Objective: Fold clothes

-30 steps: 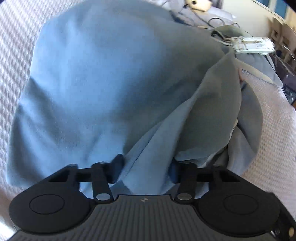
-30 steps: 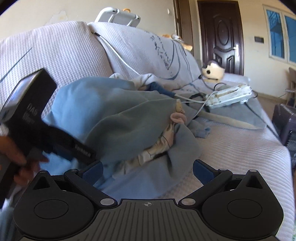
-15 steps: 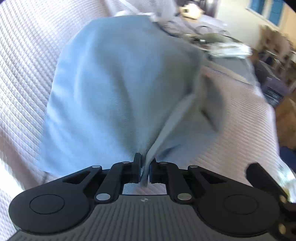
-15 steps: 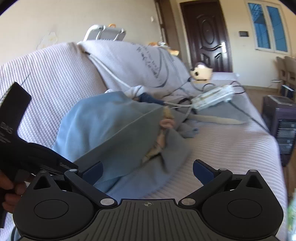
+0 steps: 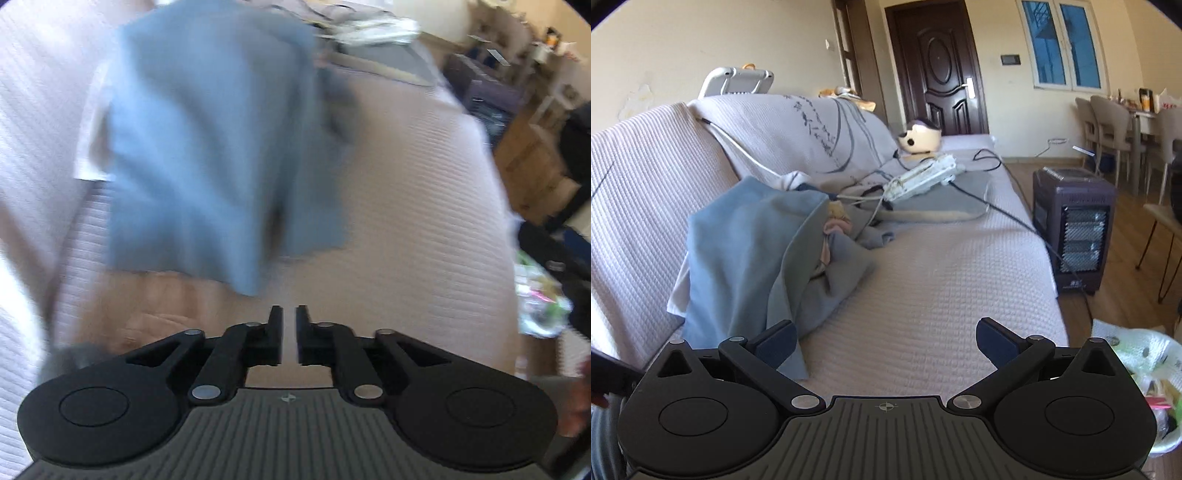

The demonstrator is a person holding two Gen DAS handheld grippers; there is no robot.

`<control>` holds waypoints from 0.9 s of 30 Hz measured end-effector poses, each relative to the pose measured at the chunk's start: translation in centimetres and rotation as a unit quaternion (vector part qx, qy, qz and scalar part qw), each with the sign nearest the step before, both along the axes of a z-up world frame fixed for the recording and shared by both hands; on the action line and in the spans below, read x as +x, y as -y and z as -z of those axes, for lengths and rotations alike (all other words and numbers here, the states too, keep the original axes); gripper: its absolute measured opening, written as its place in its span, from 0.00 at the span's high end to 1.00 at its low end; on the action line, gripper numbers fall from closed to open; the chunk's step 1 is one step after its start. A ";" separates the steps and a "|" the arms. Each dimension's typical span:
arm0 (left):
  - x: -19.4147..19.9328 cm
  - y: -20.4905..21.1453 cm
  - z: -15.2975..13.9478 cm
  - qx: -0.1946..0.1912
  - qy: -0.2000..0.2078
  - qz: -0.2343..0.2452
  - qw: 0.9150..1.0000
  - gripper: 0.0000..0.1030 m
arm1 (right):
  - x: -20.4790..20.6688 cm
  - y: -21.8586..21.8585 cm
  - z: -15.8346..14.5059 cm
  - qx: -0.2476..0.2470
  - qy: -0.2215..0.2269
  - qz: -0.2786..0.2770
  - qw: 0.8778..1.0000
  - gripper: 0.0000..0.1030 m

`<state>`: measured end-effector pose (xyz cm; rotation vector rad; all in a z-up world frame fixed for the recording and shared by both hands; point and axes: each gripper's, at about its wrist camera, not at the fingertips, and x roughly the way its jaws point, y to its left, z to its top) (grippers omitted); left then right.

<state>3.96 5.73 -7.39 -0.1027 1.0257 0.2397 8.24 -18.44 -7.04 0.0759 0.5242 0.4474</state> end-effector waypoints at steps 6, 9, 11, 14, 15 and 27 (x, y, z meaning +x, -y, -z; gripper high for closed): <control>-0.4 -2.5 -0.6 0.066 0.013 -0.047 0.997 0.11 | 2.7 -3.6 0.5 0.009 -0.003 -0.049 0.999 0.00; 0.6 -4.3 -0.1 0.031 -0.007 -0.055 0.998 0.09 | 4.5 -6.4 0.3 0.014 0.002 -0.078 0.997 0.00; 1.3 -5.7 0.5 -0.025 -0.011 -0.072 0.997 0.09 | 6.0 -8.3 0.1 0.019 0.001 -0.095 0.995 0.00; 2.4 -7.3 1.6 -0.097 -0.010 -0.100 0.990 0.09 | 8.1 -11.0 -0.1 0.023 -0.002 -0.105 0.994 0.00; 2.5 -7.6 1.7 -0.096 -0.004 -0.107 0.990 0.09 | 8.7 -11.7 -0.1 0.025 -0.002 -0.108 0.994 0.01; 3.0 -10.1 3.2 -0.156 0.060 -0.094 0.981 0.00 | 14.2 -17.6 4.2 -0.004 -0.064 -0.075 0.995 0.76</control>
